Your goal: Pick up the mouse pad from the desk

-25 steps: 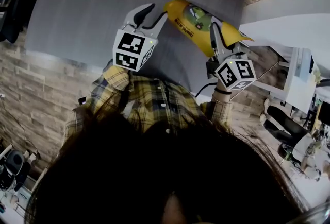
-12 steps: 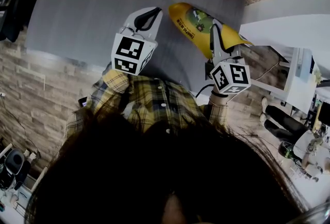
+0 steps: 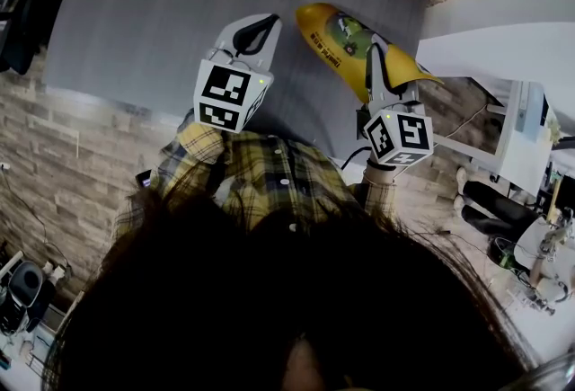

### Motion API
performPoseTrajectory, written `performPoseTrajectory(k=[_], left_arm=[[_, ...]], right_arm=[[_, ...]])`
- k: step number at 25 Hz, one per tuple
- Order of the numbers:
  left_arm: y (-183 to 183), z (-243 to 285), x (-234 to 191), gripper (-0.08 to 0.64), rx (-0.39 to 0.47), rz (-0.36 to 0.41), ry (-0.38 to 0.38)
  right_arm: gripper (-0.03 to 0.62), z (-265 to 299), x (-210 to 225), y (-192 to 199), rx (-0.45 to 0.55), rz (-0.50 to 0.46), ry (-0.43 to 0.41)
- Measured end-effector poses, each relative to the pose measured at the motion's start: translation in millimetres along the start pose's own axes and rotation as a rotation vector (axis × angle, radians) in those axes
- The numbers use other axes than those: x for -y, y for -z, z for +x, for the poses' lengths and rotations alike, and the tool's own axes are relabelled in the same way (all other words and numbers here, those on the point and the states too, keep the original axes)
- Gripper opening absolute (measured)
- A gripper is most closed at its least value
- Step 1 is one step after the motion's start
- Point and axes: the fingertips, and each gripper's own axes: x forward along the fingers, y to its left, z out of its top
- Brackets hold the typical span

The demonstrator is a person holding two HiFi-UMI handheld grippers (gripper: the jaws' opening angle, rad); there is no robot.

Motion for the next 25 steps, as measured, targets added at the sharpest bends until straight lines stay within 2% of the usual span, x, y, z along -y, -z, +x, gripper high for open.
performPoseTrajectory(k=[25], left_arm=[[1.5, 0.6, -4.5, -0.002, -0.008, 0.001, -0.005]], right_arm=[[0.014, 1.2, 4.7, 5.3, -0.005, 0.018, 0.018]])
